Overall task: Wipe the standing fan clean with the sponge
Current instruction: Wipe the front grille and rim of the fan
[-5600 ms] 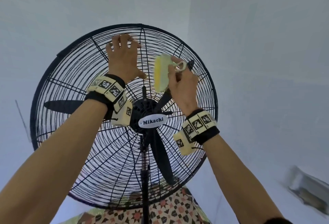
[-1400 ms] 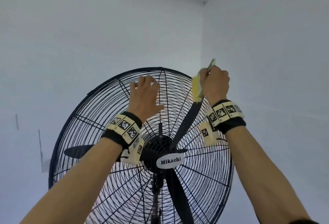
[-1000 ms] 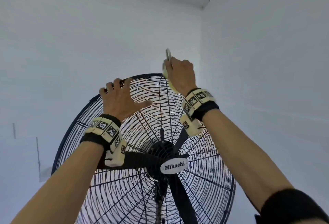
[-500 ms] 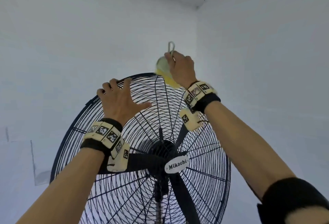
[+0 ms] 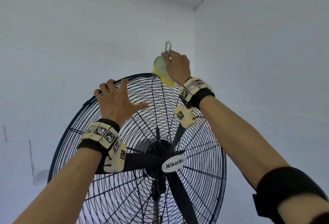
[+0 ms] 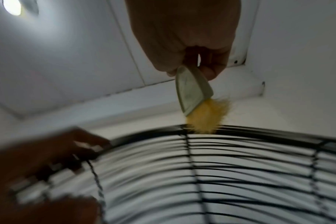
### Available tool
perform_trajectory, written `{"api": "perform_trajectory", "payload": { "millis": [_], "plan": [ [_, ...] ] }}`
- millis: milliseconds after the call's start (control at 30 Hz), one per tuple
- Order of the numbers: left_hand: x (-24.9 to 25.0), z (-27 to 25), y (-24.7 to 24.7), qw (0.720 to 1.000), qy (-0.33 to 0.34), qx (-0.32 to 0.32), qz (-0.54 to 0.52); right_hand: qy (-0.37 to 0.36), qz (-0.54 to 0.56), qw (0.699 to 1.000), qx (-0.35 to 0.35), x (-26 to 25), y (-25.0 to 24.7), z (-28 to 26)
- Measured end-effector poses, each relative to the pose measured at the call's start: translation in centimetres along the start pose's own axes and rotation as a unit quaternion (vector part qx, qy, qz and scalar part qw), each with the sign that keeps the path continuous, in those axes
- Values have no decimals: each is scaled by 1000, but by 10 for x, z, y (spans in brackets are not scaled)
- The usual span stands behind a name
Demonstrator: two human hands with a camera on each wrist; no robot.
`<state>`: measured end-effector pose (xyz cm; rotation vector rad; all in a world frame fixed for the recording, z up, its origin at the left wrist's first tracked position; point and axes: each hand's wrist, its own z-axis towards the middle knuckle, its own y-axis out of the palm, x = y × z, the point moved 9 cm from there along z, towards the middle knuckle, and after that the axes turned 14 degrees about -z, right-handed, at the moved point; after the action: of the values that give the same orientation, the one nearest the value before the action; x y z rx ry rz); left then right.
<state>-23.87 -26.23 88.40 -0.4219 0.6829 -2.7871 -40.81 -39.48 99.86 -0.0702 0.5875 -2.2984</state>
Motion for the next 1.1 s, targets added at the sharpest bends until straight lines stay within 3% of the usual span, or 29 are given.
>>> {"api": "perform_trajectory", "payload": {
  "millis": [100,233,300,367,500,600,667,767,900,1100],
  "plan": [
    [0,-1,-2,1000,2,3,-10,27,64,998,5,14,-10,1],
    [2,-2,-3,1000,3,0,-8,174,-47,984,0,77,-10,-19],
    [3,-1,-3,1000,5,-1,-2,160,-93,982,-30,73,-1,-24],
    [4,-2,-1,1000,9,-1,2,98,-94,990,-36,45,5,-20],
    [-1,-1,0,1000,1,-2,5,-1,-7,1000,-26,-8,-3,-12],
    [-3,-2,0,1000,2,-6,-4,87,38,995,10,27,-17,-16],
    [-3,-2,0,1000,0,-11,-4,147,-23,989,20,55,-20,-26],
    [-1,-1,1,1000,8,-14,-2,108,-100,989,-30,51,-4,-36],
    [-7,1,6,1000,10,-19,-2,21,-1,1000,-5,8,-2,-27],
    [-10,0,6,999,11,-27,-18,106,132,982,80,33,-13,-16]
  ]
}}
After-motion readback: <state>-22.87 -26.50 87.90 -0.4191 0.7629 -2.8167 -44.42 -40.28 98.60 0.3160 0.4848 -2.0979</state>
